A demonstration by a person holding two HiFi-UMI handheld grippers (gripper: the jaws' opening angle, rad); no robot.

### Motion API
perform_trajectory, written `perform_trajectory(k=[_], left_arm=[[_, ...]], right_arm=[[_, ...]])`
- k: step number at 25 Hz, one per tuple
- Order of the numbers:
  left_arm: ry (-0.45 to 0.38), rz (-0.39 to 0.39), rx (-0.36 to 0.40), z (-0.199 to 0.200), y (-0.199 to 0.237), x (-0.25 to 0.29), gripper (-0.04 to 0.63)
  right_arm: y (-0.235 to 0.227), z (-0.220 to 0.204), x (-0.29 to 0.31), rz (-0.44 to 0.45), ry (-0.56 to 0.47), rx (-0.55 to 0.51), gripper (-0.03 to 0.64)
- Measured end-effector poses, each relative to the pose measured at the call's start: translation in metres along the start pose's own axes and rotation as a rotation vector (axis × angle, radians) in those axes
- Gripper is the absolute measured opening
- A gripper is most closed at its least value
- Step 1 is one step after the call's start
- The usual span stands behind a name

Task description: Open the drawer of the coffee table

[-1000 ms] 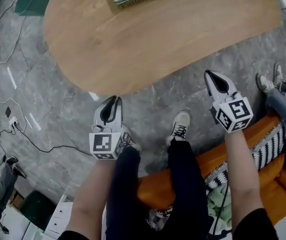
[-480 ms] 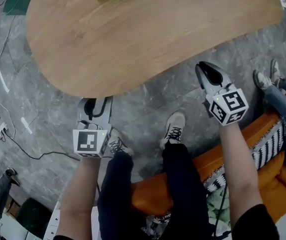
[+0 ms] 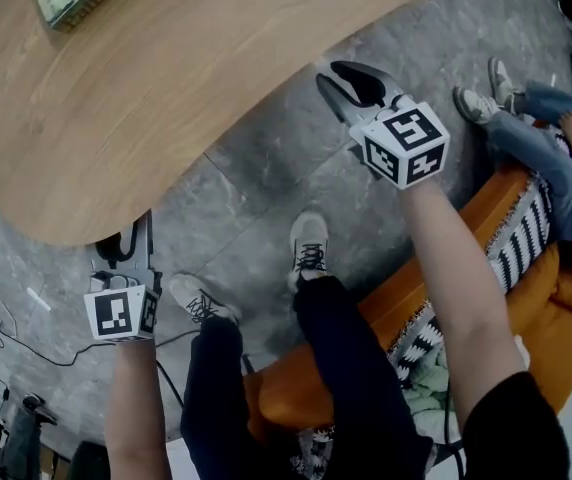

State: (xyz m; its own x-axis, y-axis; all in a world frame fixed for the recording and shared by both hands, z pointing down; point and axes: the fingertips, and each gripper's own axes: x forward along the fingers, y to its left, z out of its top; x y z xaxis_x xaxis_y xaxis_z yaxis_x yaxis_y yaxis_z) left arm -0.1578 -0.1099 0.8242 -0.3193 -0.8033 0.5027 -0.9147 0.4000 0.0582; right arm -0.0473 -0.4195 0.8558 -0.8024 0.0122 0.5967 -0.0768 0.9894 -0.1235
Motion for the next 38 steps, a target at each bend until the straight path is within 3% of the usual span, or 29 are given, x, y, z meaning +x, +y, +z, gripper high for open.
perform_trajectory(k=[8, 23, 32, 35, 38], left_arm=[[-0.001, 0.012, -0.032, -0.003, -0.006, -0.001, 0.164], [0.002, -0.082, -0.010, -0.011, -0.032, -0.016, 0.151], [0.026, -0.114, 0.007, -0.015, -0.037, -0.017, 0.141], [0.019, -0.100, -0.021, -0.014, -0.037, -0.016, 0.147], [0.013, -0.087, -0.040, -0.013, -0.037, -0.016, 0.149]], right_arm=[[-0.025, -0.002, 0.005, -0.005, 0.006, -0.031, 0.104], [-0.032, 0.004, 0.016, 0.107, 0.109, -0.312, 0.169], [-0.021, 0.011, 0.020, 0.241, 0.228, -0.672, 0.213], [-0.011, 0.008, 0.023, 0.308, 0.246, -0.646, 0.213], [-0.007, 0.007, 0.023, 0.303, 0.218, -0.579, 0.213]])
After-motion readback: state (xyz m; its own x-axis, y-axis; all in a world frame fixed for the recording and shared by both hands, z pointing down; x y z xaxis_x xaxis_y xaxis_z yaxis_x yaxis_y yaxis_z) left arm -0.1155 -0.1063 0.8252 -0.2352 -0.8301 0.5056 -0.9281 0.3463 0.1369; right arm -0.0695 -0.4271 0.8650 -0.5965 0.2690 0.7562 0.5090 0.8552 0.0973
